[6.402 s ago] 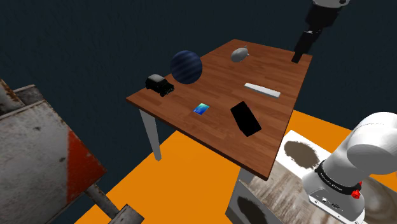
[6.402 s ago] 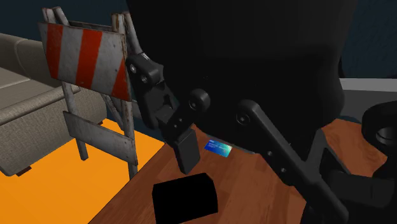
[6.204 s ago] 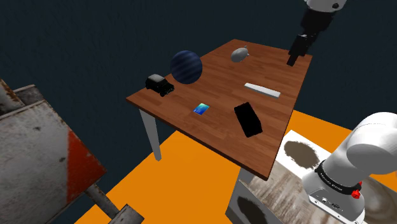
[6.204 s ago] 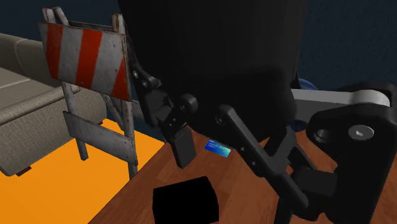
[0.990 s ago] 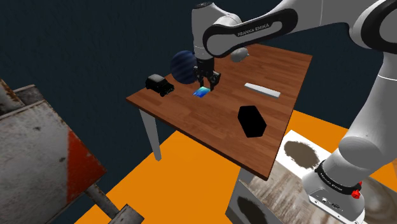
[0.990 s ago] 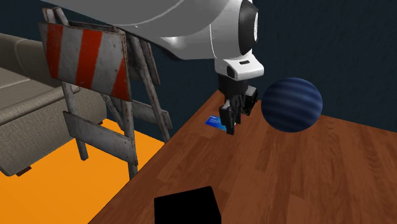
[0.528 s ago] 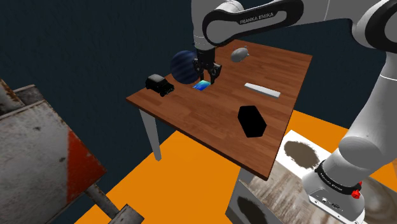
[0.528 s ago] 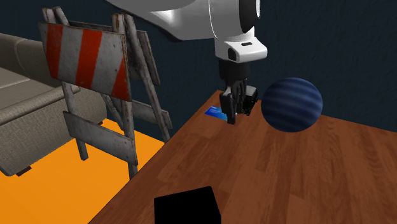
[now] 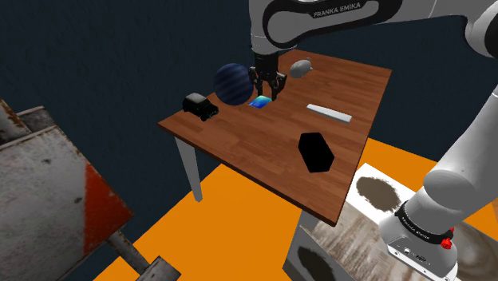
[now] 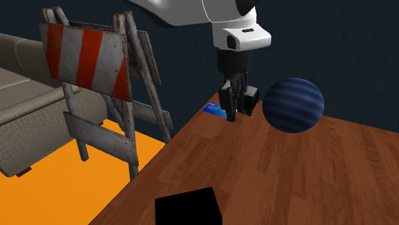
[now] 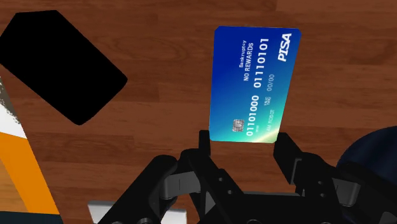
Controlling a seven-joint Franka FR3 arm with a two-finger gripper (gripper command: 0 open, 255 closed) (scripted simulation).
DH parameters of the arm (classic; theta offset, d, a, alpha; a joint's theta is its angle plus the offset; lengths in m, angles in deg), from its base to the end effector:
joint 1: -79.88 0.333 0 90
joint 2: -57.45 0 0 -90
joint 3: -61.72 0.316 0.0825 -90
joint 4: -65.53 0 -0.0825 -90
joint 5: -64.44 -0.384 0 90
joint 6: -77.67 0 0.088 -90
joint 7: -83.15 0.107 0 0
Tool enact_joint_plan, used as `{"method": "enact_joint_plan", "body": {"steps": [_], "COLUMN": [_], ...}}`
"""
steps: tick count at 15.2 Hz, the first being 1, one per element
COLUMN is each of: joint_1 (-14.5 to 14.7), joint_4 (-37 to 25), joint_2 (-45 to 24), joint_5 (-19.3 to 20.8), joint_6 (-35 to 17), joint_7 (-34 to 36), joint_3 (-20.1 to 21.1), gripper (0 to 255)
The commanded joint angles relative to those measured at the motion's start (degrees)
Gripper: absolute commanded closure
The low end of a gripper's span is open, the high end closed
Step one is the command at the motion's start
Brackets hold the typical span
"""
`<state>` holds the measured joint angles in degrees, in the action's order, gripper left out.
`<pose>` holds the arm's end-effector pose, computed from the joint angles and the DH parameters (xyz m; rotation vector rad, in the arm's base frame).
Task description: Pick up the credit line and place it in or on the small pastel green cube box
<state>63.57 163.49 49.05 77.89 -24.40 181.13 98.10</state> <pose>0.5720 0.1681 0.5080 2.4020 -1.8422 0.1494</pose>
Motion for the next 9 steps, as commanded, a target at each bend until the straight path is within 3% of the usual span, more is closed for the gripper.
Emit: {"method": "enact_joint_plan", "body": {"steps": [1,5,9], "joint_1": [-1.7,-2.9,-1.8], "joint_4": [5.9,16.6,25.8], "joint_2": [5.8,17.4,28.2], "joint_5": [-3.4,-10.1,-15.2], "joint_6": [-1.5,-3.4,-3.5], "joint_7": [-2.0,-7.1,-11.9], "joint_3": [0.0,-1.8,-5.1], "gripper": [255,255,255]}}
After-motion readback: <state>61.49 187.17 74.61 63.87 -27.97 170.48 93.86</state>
